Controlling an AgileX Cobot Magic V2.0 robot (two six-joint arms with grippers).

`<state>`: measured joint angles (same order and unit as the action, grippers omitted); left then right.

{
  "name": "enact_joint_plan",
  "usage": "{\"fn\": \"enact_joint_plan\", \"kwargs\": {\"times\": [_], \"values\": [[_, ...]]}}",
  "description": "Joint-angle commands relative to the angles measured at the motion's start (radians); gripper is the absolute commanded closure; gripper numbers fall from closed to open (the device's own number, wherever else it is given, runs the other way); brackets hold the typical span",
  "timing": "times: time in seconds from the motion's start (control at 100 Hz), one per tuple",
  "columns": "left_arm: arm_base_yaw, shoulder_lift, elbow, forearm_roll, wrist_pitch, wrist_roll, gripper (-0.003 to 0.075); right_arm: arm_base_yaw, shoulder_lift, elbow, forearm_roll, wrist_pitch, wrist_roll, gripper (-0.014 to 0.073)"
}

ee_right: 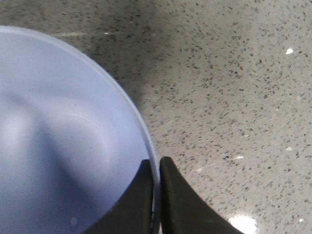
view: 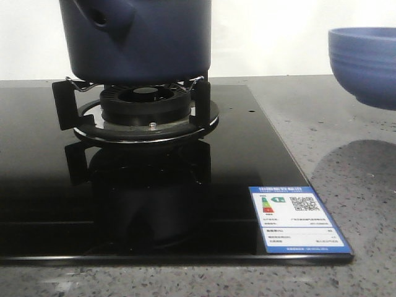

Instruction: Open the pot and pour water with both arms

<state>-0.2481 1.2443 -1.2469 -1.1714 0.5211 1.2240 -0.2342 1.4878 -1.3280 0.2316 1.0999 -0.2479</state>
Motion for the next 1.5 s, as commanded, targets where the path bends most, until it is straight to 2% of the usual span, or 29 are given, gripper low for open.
{"fn": "enact_joint_plan", "kwargs": {"times": [0.0,0.56,0.63,0.8,0.87,1.07,1.2,1.49], "values": [[-0.008,-0.028,-0.04,-0.062,-0.032,0.001,0.0365,-0.006,-0.032,-0.005,0.003,-0.077,-0.003,0.0636],[-0.008,-0.027,-0.04,-0.062,-0.029,0.001,0.0365,-0.006,0.018,0.001,-0.005,-0.096,-0.019,0.0624],[-0.008,-0.027,-0.04,-0.062,-0.029,0.001,0.0365,-0.006,0.018,0.001,-0.005,-0.096,-0.021,0.0566],[-0.008,-0.026,-0.04,-0.058,-0.029,0.001,0.0365,-0.006,0.018,-0.001,-0.005,-0.083,-0.021,0.0307],[-0.008,-0.018,-0.04,-0.058,-0.004,0.001,0.0365,-0.006,0.006,-0.016,-0.003,-0.072,-0.021,0.0251],[-0.008,0.05,-0.04,-0.058,0.095,0.011,0.0365,-0.006,-0.096,-0.095,0.004,-0.057,-0.021,0.0246],[-0.008,0.089,-0.04,-0.077,0.14,0.082,0.0365,-0.006,-0.169,-0.118,0.005,-0.068,-0.021,0.0246],[-0.02,0.14,-0.04,-0.116,0.149,0.26,0.0365,-0.006,-0.233,-0.118,0.014,-0.057,-0.021,0.0246]]}}
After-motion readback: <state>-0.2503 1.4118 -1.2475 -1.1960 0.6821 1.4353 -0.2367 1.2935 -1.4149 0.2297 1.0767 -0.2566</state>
